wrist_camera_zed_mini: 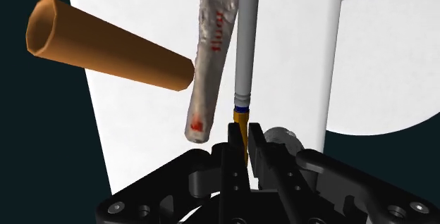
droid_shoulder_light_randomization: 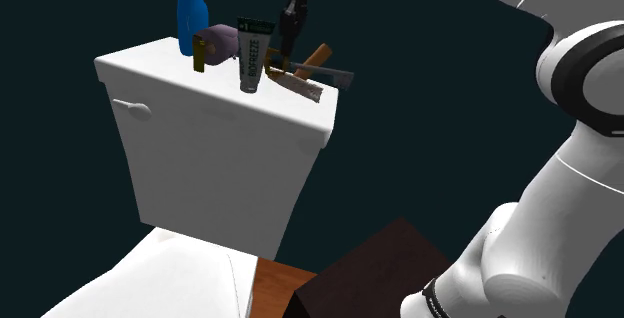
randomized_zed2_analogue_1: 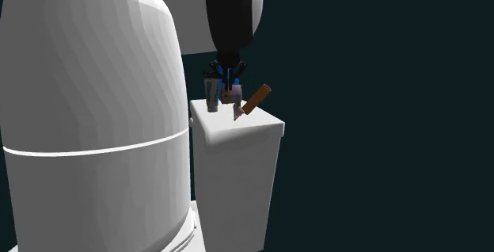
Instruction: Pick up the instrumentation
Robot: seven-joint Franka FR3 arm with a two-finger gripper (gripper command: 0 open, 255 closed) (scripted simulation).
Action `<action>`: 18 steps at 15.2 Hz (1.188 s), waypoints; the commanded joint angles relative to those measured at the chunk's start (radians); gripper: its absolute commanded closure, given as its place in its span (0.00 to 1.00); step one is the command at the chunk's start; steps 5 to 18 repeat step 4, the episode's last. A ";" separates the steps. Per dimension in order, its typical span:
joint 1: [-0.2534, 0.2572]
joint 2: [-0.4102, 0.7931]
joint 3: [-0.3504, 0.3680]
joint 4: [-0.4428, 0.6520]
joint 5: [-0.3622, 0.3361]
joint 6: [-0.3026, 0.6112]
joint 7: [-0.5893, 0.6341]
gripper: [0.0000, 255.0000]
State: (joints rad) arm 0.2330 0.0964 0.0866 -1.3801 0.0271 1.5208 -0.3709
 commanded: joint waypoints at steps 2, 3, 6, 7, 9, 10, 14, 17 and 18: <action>0.002 0.019 0.001 0.069 -0.002 -0.050 0.004 1.00; 0.002 0.020 0.001 0.072 -0.002 -0.052 0.004 1.00; 0.002 0.020 0.001 0.073 -0.002 -0.053 0.004 1.00; 0.002 0.020 0.001 0.073 -0.002 -0.053 0.004 1.00; 0.002 0.020 0.001 0.073 -0.002 -0.053 0.004 1.00; 0.002 0.020 0.001 0.073 -0.002 -0.053 0.004 1.00; 0.002 0.020 0.001 0.073 -0.002 -0.053 0.004 1.00; 0.002 0.020 0.001 0.073 -0.002 -0.053 0.004 1.00; 0.002 0.020 0.001 0.073 -0.002 -0.053 0.004 1.00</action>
